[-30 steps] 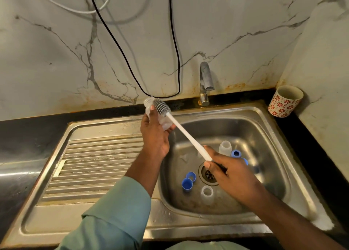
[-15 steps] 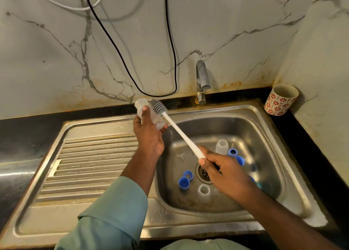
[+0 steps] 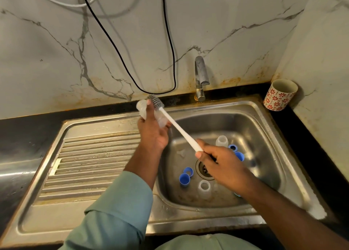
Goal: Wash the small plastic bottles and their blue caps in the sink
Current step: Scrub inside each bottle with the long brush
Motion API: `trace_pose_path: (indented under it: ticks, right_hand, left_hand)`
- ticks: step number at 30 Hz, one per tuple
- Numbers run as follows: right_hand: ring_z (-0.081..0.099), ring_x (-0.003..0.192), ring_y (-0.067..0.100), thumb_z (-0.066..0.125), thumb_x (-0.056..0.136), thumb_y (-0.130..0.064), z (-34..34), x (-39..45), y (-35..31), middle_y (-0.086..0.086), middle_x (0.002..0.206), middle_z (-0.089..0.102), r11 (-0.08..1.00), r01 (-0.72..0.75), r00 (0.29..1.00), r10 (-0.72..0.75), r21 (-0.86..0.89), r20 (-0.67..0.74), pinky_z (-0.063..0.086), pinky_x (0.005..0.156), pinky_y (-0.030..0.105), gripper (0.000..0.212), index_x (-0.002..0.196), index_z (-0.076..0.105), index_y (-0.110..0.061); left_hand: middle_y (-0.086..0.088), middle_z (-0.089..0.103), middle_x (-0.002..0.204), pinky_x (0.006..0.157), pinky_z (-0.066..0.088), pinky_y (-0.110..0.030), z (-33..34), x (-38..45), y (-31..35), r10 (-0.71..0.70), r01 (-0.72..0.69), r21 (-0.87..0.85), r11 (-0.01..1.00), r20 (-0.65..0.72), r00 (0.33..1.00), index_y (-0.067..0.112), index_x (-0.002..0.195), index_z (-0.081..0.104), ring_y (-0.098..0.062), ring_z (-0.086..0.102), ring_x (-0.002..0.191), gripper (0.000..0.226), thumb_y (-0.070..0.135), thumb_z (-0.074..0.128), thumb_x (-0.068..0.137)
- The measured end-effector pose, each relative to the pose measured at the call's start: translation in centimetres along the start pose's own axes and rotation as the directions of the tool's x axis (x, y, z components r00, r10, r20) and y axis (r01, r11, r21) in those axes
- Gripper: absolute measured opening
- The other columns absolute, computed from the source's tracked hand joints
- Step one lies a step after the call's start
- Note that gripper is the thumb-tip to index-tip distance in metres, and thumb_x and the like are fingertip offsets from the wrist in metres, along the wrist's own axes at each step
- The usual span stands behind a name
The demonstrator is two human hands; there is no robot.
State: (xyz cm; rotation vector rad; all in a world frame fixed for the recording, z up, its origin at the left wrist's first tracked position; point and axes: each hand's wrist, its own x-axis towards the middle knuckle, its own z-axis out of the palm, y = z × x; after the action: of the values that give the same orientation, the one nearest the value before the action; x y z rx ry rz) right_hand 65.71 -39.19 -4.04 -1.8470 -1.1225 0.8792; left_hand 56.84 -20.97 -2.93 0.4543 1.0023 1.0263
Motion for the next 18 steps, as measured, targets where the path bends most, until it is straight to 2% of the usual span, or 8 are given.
trace_pose_path:
  ticks: [2,4,8,11,13,16,18]
  right_hand:
    - [0.05,0.05,-0.002,0.051,0.1,-0.028,-0.4,-1.4,0.5,-0.01,0.06,0.052,1.0,0.021,0.999,-0.02,-0.021,0.045,0.04,0.048,0.013,0.033,0.131,0.058,-0.034]
    - [0.049,0.05,-0.001,0.051,0.099,-0.029,-0.8,-2.0,0.7,-0.006,0.063,0.053,0.998,0.022,0.998,-0.019,-0.057,0.061,0.04,0.049,0.013,0.035,0.13,0.053,-0.044]
    - [0.039,0.043,0.002,0.051,0.099,-0.031,-0.4,-0.1,0.3,-0.009,0.053,0.045,0.999,-0.022,1.0,0.022,0.026,-0.015,0.034,0.043,0.014,0.023,0.116,0.065,-0.036]
    - [0.041,0.045,0.001,0.05,0.099,-0.032,-0.4,-0.8,0.5,-0.007,0.056,0.047,1.0,-0.012,1.0,0.012,-0.011,0.028,0.036,0.045,0.014,0.024,0.119,0.064,-0.035]
    - [0.044,0.045,0.0,0.05,0.099,-0.031,-0.7,-2.0,0.8,-0.006,0.058,0.049,0.999,-0.02,0.998,0.022,-0.036,0.058,0.037,0.045,0.013,0.024,0.119,0.06,-0.04]
    - [0.041,0.044,0.002,0.05,0.099,-0.029,-0.6,-1.4,0.5,-0.005,0.058,0.046,0.998,-0.046,0.999,0.045,0.044,0.012,0.037,0.042,0.017,0.023,0.117,0.063,-0.035]
    - [0.037,0.041,0.004,0.05,0.099,-0.029,-0.6,-0.5,0.1,-0.005,0.054,0.043,0.994,-0.066,0.997,0.068,0.082,-0.021,0.035,0.041,0.019,0.02,0.112,0.066,-0.027]
  left_hand:
    - [-0.013,0.059,0.122,0.073,0.059,-0.044,-0.7,0.7,1.3,0.045,-0.05,-0.091,0.995,-0.053,0.998,0.015,0.137,0.041,-0.031,0.062,0.106,0.074,0.032,0.08,0.076]
    - [-0.013,0.059,0.122,0.07,0.059,-0.043,-1.0,0.7,1.4,0.059,-0.063,-0.095,0.993,-0.053,0.997,0.017,0.136,0.04,-0.031,0.063,0.105,0.069,0.026,0.079,0.08]
    - [-0.012,0.062,0.118,0.056,0.055,-0.031,-0.2,-0.2,-0.7,0.002,-0.002,0.019,1.0,0.016,1.0,0.016,0.133,0.047,-0.026,0.063,0.098,0.056,0.033,0.073,0.086]
    - [-0.006,0.064,0.115,0.06,0.051,-0.033,-0.3,0.7,0.8,0.004,-0.005,-0.01,1.0,-0.085,0.996,0.017,0.129,0.053,-0.022,0.063,0.098,0.05,0.043,0.068,0.089]
    - [-0.003,0.065,0.109,0.06,0.048,-0.031,-0.9,1.1,1.7,0.032,-0.031,0.01,0.999,-0.124,0.992,0.019,0.127,0.054,-0.021,0.062,0.099,0.048,0.044,0.068,0.089]
    - [-0.01,0.065,0.114,0.056,0.051,-0.028,-0.9,-0.1,0.3,0.048,-0.048,0.139,0.989,0.01,0.999,0.014,0.128,0.056,-0.024,0.062,0.096,0.05,0.036,0.073,0.087]
    - [-0.013,0.063,0.116,0.058,0.051,-0.029,-0.7,-0.6,-0.4,0.035,-0.041,0.163,0.986,0.04,0.999,0.012,0.129,0.055,-0.026,0.061,0.095,0.053,0.037,0.074,0.085]
